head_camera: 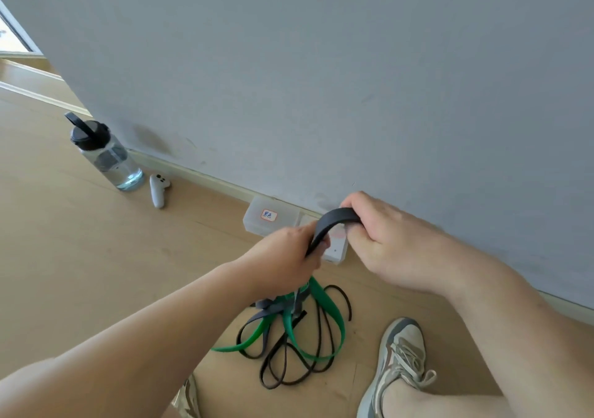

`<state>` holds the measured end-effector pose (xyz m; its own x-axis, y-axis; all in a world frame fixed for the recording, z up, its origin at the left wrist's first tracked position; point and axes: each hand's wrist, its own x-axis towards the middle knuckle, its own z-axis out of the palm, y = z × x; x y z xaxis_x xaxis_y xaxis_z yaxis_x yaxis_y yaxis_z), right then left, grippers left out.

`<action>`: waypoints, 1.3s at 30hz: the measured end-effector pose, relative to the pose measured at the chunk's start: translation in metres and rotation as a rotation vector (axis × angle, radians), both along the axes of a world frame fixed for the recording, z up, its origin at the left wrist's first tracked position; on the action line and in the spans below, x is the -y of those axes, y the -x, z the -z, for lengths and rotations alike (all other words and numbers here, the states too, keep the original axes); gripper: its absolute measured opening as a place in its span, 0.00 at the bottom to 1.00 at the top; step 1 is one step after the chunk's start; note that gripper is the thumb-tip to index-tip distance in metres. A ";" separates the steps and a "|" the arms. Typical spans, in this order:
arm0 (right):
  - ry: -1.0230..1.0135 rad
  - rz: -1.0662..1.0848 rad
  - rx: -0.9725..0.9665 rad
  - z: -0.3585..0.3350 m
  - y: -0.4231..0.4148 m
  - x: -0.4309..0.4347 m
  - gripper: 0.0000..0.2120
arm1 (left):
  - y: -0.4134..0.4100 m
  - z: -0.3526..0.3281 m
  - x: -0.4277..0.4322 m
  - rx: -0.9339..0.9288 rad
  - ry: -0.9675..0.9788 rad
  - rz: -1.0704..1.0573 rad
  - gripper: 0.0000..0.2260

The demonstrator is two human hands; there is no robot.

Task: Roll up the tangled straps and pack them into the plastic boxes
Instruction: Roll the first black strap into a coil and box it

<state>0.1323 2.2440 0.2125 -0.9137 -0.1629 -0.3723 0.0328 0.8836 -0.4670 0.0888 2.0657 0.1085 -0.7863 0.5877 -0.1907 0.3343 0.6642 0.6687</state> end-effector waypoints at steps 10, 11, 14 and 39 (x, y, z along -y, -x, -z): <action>-0.067 0.027 -0.043 0.016 0.006 0.012 0.30 | 0.005 -0.028 0.007 -0.305 0.138 -0.128 0.06; -0.019 0.059 -0.077 0.016 0.006 0.018 0.38 | 0.004 -0.030 0.004 -0.338 0.183 -0.117 0.07; -0.056 0.081 -0.432 0.015 0.005 0.026 0.52 | 0.007 -0.032 0.002 -0.393 0.261 -0.117 0.08; -0.231 0.073 -0.053 0.024 0.016 -0.015 0.08 | 0.009 -0.062 0.016 -0.247 -0.277 -0.257 0.22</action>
<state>0.1159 2.2594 0.1883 -0.9390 -0.0124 -0.3437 0.0810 0.9633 -0.2559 0.0796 2.0499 0.1704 -0.9156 0.3700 0.1575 0.3535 0.5540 0.7538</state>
